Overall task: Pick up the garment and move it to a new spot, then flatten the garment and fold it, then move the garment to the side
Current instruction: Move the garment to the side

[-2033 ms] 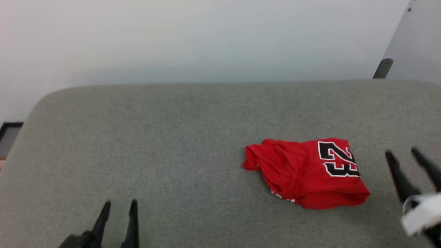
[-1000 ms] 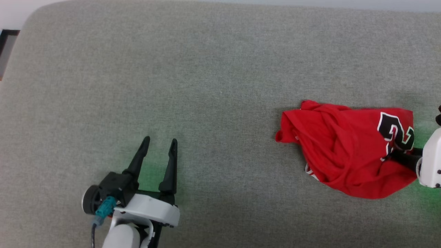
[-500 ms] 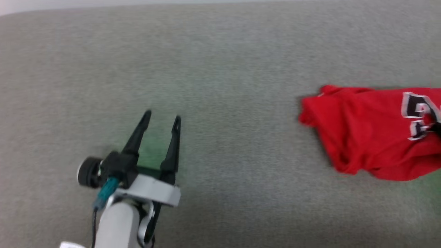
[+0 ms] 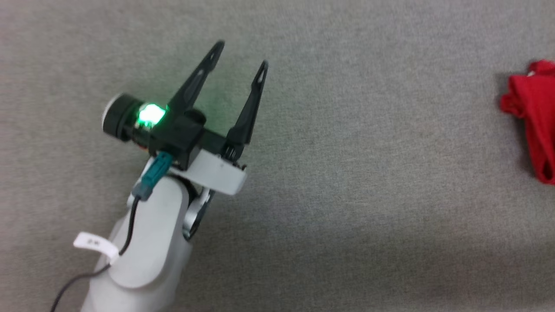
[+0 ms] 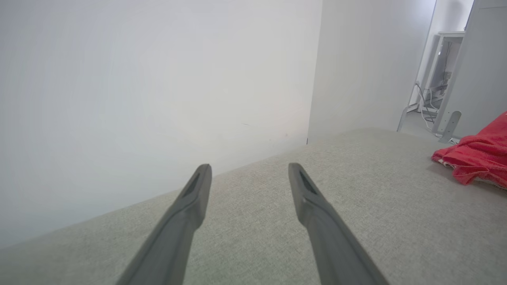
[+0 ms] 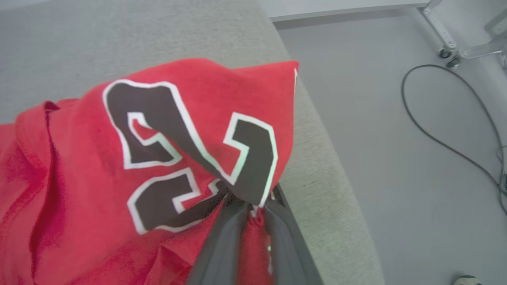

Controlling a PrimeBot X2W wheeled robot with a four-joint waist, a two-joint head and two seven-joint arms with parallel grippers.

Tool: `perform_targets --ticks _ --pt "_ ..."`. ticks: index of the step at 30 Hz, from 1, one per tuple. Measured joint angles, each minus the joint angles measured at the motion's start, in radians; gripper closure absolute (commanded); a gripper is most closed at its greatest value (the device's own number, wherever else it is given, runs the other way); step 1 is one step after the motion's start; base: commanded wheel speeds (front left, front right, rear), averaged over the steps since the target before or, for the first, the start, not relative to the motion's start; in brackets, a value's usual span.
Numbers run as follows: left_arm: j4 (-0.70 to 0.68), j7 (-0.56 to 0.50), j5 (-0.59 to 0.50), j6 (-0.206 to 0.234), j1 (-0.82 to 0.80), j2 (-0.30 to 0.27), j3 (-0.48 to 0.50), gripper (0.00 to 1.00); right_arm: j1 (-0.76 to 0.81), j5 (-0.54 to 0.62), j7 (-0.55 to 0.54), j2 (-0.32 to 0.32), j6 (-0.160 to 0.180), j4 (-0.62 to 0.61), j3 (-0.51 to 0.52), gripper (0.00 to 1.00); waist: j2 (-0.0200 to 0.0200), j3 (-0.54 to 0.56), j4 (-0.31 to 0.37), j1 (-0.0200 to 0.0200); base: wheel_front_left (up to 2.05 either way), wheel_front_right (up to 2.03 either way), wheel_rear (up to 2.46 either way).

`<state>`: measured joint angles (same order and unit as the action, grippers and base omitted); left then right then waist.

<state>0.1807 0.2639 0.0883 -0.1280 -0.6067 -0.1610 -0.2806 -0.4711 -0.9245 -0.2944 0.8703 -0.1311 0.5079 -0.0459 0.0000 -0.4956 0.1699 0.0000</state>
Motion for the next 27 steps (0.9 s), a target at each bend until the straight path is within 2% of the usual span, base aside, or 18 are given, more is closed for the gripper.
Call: perform_targets --ticks 8,14,20,21,23,27 --pt "0.011 0.0 -0.001 -0.001 -0.114 -0.04 -0.047 0.0 -0.229 0.142 0.1 0.004 0.0 0.221 -0.053 1.0 0.0 -0.096 0.026 0.0 0.0 0.0 0.0" --pt "0.002 0.0 -0.001 -0.001 -0.132 -0.056 -0.05 0.0 -0.353 0.215 0.17 -0.051 0.0 0.373 -0.101 1.0 0.0 -0.139 0.027 0.0 0.0 0.0 0.0" --pt "-0.009 -0.006 -0.001 0.007 -0.128 -0.067 -0.051 0.0 -0.418 0.244 0.22 -0.09 0.0 0.459 -0.159 1.0 0.0 -0.145 0.031 0.0 0.0 0.0 0.0" --pt "-0.008 -0.006 -0.001 0.011 -0.125 -0.067 -0.051 0.0 -0.425 0.244 0.225 -0.095 0.0 0.468 -0.169 0.76 0.0 -0.143 0.032 0.0 0.0 0.0 0.0" --pt "0.001 -0.008 0.006 0.012 -0.115 -0.066 -0.05 0.0 -0.431 0.246 0.239 -0.097 0.0 0.48 -0.191 0.0 0.0 -0.134 0.034 0.0 0.0 0.0 0.0" --pt "0.045 -0.007 0.031 0.013 -0.077 -0.06 -0.048 0.0 -0.433 0.246 0.247 -0.084 0.0 0.494 -0.24 0.0 0.0 -0.098 0.033 0.0 0.0 0.0 0.0"
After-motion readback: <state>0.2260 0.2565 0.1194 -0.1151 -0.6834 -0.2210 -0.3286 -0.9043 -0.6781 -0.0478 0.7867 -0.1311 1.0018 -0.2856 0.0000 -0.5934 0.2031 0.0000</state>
